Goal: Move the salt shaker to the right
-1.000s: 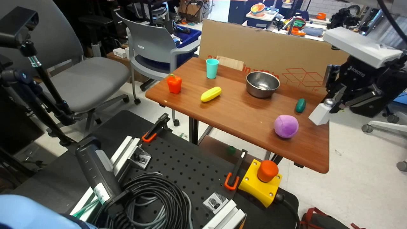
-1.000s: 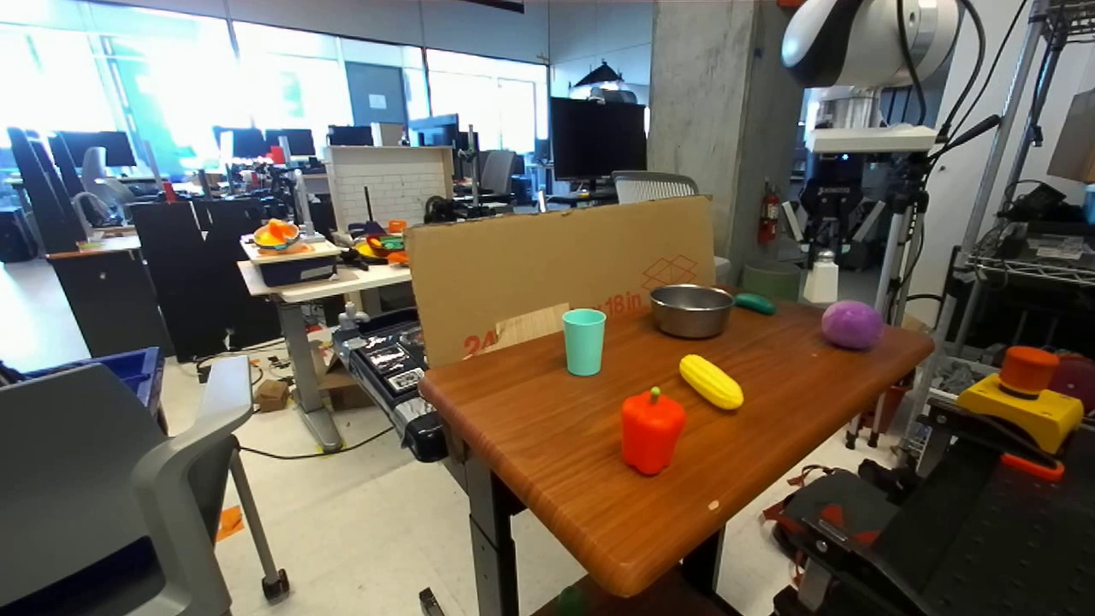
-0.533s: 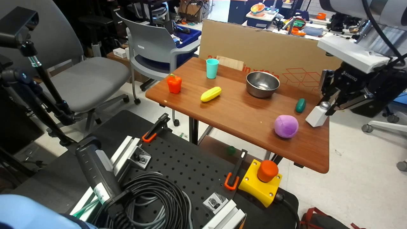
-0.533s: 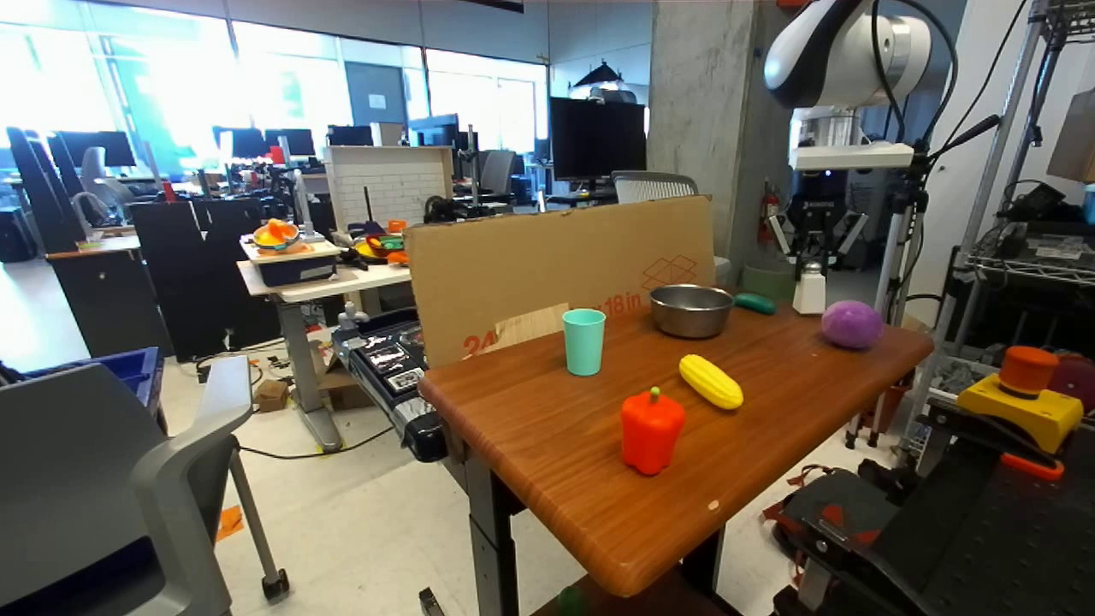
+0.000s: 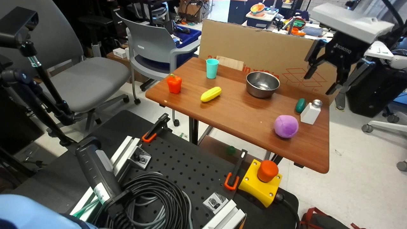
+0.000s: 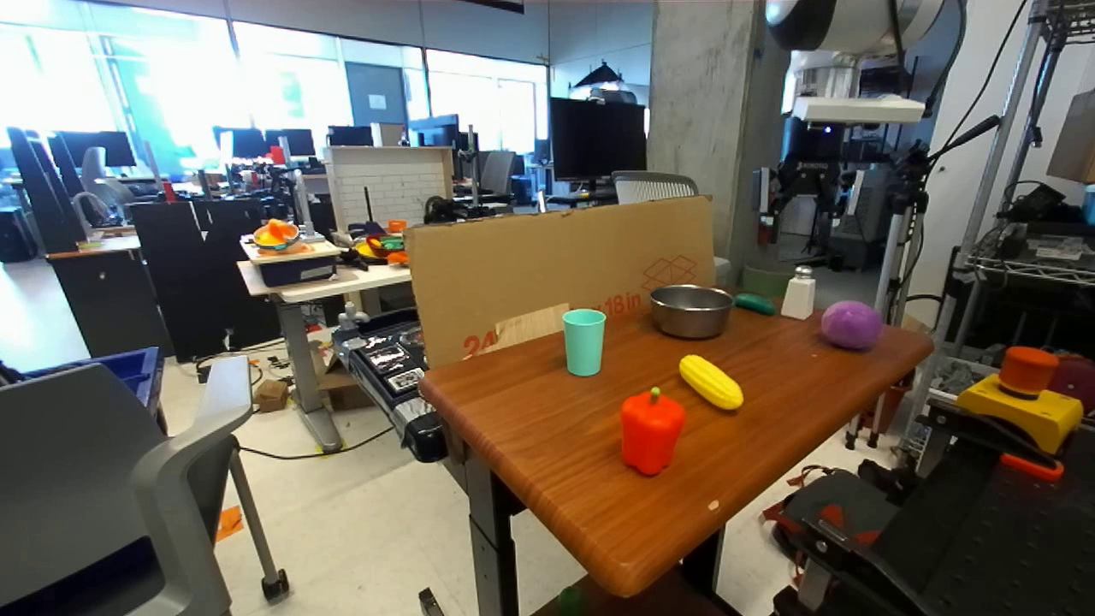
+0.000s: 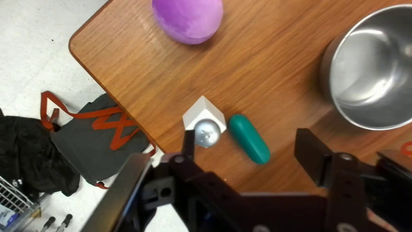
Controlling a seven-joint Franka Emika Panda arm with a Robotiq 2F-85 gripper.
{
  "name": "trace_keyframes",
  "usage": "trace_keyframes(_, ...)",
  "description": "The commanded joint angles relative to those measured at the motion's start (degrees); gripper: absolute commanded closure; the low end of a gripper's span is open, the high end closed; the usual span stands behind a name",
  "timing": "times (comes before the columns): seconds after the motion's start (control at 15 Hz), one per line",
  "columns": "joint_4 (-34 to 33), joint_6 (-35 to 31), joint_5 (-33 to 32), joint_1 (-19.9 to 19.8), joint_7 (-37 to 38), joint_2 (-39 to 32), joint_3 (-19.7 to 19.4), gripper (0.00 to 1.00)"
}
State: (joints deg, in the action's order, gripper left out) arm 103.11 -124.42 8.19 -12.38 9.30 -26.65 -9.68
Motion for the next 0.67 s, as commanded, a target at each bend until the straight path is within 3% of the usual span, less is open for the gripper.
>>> trace_keyframes(0.0, 8.83, 0.37, -0.41, 1.80, -2.28, 11.57, 0.89, 0.00)
trace_keyframes(0.27, 14.78, 1.96, -0.37, 3.53, -2.67, 20.87, 1.61, 0.00)
trace_keyframes(0.33, 10.43, 0.70, -0.01, 3.26, -1.71, 15.81, 1.31, 0.00)
trace_keyframes(0.6, 14.08, 1.67, -0.03, 3.79, -1.81, 20.37, 1.38, 0.00)
